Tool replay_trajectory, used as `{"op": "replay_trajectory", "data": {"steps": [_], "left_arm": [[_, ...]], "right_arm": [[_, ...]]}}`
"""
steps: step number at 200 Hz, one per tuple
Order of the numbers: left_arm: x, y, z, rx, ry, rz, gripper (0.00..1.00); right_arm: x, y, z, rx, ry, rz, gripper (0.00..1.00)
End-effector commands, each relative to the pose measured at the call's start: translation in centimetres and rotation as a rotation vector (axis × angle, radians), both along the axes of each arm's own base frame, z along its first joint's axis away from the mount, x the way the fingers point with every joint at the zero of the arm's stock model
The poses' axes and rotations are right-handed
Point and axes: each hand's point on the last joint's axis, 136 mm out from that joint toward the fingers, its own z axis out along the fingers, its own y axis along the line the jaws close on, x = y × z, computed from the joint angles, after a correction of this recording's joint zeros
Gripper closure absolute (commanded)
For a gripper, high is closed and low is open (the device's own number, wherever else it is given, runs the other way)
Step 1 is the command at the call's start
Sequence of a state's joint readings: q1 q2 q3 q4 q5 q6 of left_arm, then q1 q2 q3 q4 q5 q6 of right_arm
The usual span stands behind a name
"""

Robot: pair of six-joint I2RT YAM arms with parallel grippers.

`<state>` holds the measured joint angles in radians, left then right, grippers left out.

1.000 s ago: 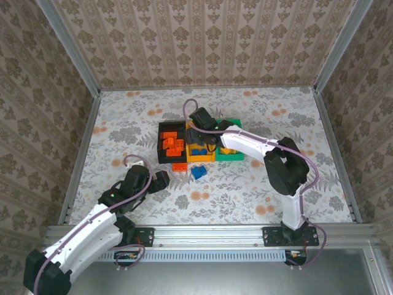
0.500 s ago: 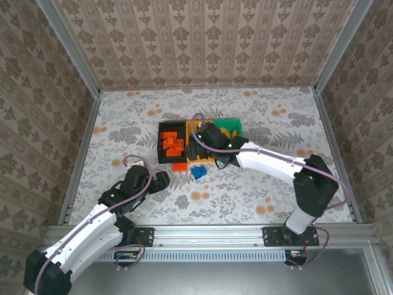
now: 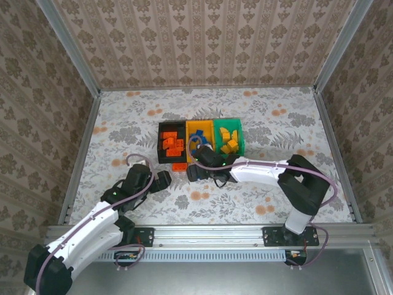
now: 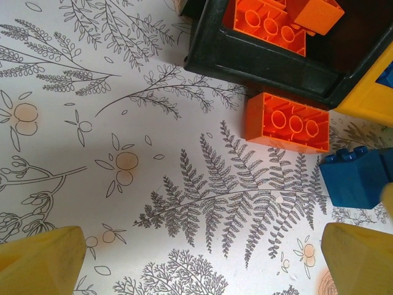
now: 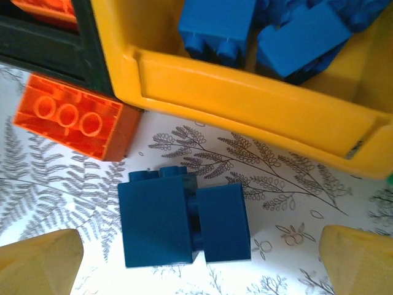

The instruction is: Sort the legos into containers by color

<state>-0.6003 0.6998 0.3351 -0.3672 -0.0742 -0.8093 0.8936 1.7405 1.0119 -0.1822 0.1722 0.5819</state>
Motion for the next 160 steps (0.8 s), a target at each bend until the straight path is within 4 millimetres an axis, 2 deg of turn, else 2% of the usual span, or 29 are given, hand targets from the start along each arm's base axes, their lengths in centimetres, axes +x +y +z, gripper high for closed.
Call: {"op": "replay_trajectory", "data": {"steps": [1,46,67,112,139,160], "left_arm": [[-0.2,0.3,-0.4,-0.007,0.010,0.015,0.00],[-0.4,0.6,-0.7,-0.008,0.009,0.025,0.00],[-0.4,0.6,-0.7,-0.004,0.011,0.023,0.00],[-0.5,0.8,-0.9,-0.001,0.014,0.028,0.00],[-0.4,0.8,-0.9,-0.005,0.012,0.032,0.00],[-0.4,0.8,-0.9,-0.004,0.013,0.031,0.00]], "right_arm": [[1.1,1.3,0.0,0.014,-0.022,-0.016,0.00],[1.3,2.3,-0.9,0.003,-0.011,0.020,0.00],[0.5,2.4,-0.2,-0.002,0.004,0.032,0.00],[-2.0,0.9,1.4,-0.012,0.000,0.033,0.02],[-3.9,1.0,0.7,-0.020,0.037,0.072,0.07],[-4.3,1.2,-0.2,-0.025,0.059,0.084,0.13]]}}
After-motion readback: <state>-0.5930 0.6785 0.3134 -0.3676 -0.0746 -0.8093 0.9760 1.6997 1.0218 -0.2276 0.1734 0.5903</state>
